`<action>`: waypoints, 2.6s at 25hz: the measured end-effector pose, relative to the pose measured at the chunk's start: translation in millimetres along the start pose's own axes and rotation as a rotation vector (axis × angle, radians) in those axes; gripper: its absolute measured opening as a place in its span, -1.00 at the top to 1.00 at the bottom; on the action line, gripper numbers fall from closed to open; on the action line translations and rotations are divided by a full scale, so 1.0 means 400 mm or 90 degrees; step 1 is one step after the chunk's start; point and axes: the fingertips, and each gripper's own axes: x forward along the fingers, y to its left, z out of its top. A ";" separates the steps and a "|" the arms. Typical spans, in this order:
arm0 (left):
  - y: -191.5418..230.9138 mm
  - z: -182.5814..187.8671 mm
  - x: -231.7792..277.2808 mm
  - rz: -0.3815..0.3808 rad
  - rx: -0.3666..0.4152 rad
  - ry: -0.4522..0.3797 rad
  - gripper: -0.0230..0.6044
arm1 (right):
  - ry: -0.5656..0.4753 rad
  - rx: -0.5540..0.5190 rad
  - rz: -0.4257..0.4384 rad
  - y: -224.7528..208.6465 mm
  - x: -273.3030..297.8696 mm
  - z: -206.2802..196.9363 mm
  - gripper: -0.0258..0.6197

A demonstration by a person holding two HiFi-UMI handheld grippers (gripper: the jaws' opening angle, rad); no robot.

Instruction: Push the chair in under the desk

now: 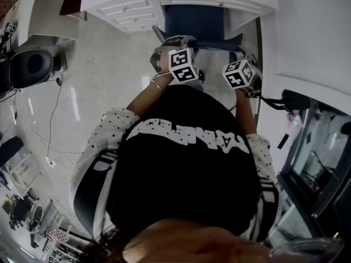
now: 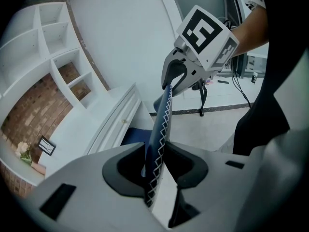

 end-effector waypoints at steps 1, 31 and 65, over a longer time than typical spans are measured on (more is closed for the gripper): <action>0.004 0.002 0.004 0.002 0.000 0.001 0.46 | -0.001 -0.002 0.001 -0.005 0.004 0.001 0.53; 0.114 0.037 0.080 0.037 -0.011 0.014 0.46 | -0.033 -0.042 0.015 -0.123 0.096 0.053 0.53; 0.233 0.056 0.118 0.102 -0.034 0.031 0.43 | -0.101 -0.109 0.050 -0.207 0.172 0.124 0.53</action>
